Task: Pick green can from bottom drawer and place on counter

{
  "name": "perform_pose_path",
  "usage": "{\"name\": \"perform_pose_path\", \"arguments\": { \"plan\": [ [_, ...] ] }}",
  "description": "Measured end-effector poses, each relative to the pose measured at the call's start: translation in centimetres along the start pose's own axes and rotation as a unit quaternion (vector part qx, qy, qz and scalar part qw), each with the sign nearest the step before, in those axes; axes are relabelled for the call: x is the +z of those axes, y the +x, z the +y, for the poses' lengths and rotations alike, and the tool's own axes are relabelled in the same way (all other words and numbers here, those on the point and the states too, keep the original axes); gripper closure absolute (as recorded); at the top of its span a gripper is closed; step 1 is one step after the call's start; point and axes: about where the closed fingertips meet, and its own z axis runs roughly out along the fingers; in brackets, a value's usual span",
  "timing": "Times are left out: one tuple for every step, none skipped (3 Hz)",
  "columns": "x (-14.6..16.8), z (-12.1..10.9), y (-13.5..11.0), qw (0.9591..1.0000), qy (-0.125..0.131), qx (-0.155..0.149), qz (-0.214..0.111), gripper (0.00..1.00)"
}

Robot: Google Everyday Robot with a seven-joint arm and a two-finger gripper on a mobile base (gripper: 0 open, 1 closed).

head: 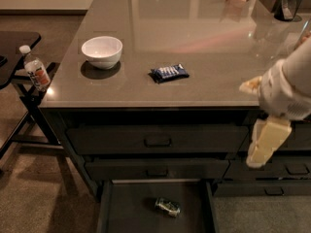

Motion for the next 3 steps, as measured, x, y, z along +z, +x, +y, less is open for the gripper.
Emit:
{"name": "perform_pose_path", "arguments": {
  "plan": [
    [6.7, 2.0, 2.1, 0.9991, -0.039, 0.003, -0.014, 0.0],
    [6.7, 2.0, 2.0, 0.9992, -0.039, 0.003, -0.014, 0.0],
    [8.7, 2.3, 2.5, 0.9989, -0.042, 0.013, -0.016, 0.0]
  ]
}}
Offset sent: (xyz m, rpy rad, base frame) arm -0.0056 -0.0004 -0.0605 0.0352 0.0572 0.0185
